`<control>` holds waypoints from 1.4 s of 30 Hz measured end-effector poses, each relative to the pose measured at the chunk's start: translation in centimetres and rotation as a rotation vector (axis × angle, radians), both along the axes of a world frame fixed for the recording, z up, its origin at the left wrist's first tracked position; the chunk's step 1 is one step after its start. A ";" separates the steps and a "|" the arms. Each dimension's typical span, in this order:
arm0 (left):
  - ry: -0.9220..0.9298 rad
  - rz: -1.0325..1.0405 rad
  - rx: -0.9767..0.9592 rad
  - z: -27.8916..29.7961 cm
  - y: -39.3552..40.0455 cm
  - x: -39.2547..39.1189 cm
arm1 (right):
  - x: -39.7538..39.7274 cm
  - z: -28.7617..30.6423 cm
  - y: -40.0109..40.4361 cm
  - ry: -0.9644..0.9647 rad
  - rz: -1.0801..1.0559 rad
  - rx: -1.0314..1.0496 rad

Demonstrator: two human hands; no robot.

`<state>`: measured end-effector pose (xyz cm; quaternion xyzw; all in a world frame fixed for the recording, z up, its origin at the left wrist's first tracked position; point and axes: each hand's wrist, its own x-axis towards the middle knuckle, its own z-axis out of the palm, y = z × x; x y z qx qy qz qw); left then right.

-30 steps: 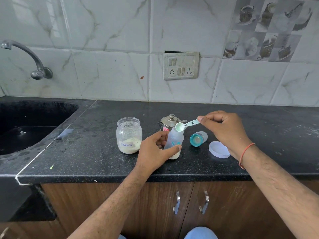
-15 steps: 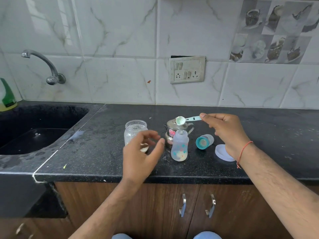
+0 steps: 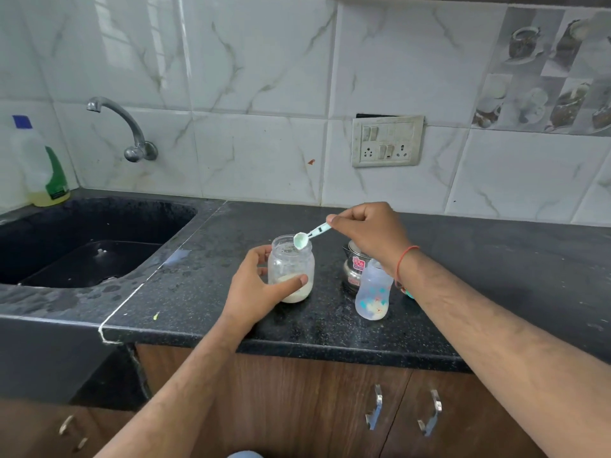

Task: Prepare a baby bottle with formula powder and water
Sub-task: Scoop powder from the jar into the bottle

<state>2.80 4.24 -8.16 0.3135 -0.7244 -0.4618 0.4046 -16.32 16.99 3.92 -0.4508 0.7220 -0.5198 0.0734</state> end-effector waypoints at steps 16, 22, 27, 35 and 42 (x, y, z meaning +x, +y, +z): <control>0.022 -0.026 0.017 -0.1 -0.2 0.2 | 1.2 -0.3 -3.7 0.432 0.021 0.199; 0.035 -0.024 0.022 -0.4 -0.6 0.0 | -1.0 0.5 -0.4 0.337 -0.054 0.059; 0.051 -0.039 0.038 -0.5 -1.2 -0.2 | -3.6 0.3 3.7 0.261 -0.118 0.019; 0.132 0.186 -0.393 0.6 0.7 -0.3 | -7.1 -1.9 9.5 0.050 -0.173 -0.015; 0.070 -0.235 -0.333 1.8 5.5 -4.4 | -8.8 -3.2 9.4 -0.243 -0.180 0.100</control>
